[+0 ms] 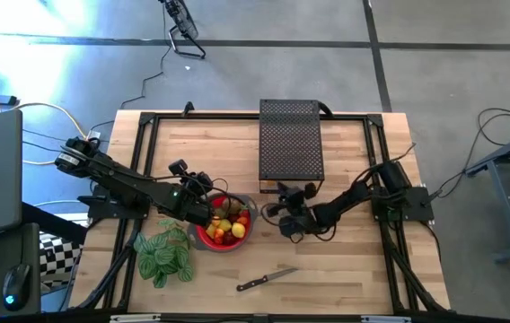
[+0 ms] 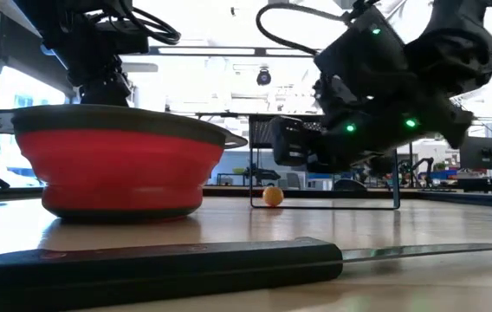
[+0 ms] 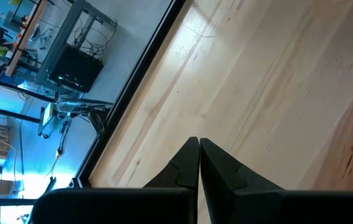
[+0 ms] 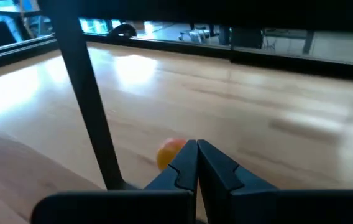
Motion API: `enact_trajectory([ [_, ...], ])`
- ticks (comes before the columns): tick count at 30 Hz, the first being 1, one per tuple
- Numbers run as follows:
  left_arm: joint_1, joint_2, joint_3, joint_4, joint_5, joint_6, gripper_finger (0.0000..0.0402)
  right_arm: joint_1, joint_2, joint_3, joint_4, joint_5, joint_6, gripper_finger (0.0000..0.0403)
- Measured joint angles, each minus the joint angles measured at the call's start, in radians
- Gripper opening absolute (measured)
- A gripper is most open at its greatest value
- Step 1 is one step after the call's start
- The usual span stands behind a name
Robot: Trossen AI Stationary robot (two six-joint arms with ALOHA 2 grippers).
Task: Pick & Place Fruit
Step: Adjust the shelf
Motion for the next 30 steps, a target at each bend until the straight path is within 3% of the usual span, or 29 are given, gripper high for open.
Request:
enact_trajectory([
  [10,0.000,0.000,0.000,0.000,0.001,0.000,0.0009,0.041,-0.027,0.000,-0.429,0.013,0.477,0.0003],
  [15,0.000,0.000,0.000,0.001,0.016,0.000,0.0009,0.040,-0.078,-0.001,-0.657,-0.036,0.659,0.0003],
  [22,0.000,0.000,0.000,0.007,0.013,0.000,0.0009,0.076,-0.159,0.000,-0.668,-0.097,0.666,0.0003],
  [30,0.000,0.000,0.000,0.005,0.010,0.000,0.0009,0.164,-0.160,0.000,-0.638,-0.101,0.712,0.0003],
])
